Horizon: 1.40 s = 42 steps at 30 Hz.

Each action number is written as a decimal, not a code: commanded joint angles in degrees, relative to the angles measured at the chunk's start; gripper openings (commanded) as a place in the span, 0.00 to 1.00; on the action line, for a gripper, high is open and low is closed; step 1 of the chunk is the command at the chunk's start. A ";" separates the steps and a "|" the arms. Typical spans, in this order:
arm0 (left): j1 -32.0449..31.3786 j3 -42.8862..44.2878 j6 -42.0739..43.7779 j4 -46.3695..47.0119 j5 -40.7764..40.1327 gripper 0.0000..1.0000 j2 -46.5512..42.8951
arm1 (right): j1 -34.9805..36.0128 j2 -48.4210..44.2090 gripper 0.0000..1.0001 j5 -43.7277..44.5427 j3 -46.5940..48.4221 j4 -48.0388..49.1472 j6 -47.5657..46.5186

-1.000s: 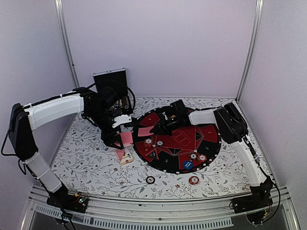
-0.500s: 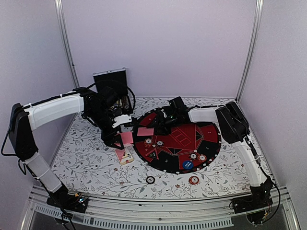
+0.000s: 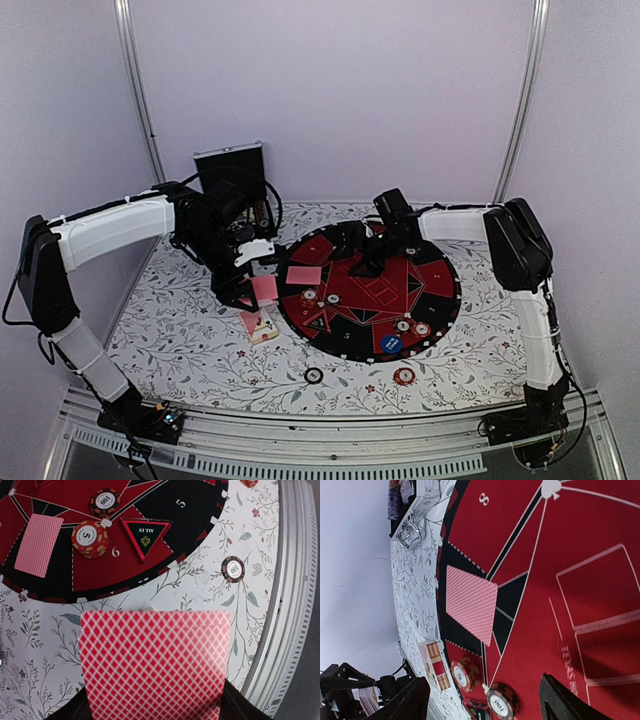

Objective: Distribute texas hold em gaming equipment

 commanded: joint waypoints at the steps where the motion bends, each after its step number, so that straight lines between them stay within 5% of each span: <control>1: 0.52 1.36 -0.55 0.59 0.58 0.38 0.13 | 0.68 -10.56 0.82 -2.65 -9.20 10.04 3.37; 13: 0.47 1.84 -0.97 1.16 0.14 0.38 0.79 | 10.21 -19.92 0.90 -11.50 -23.36 36.20 19.87; 42: 0.04 3.69 -1.23 0.24 1.12 0.37 0.51 | 18.00 -6.21 0.85 -14.32 -12.43 43.41 28.12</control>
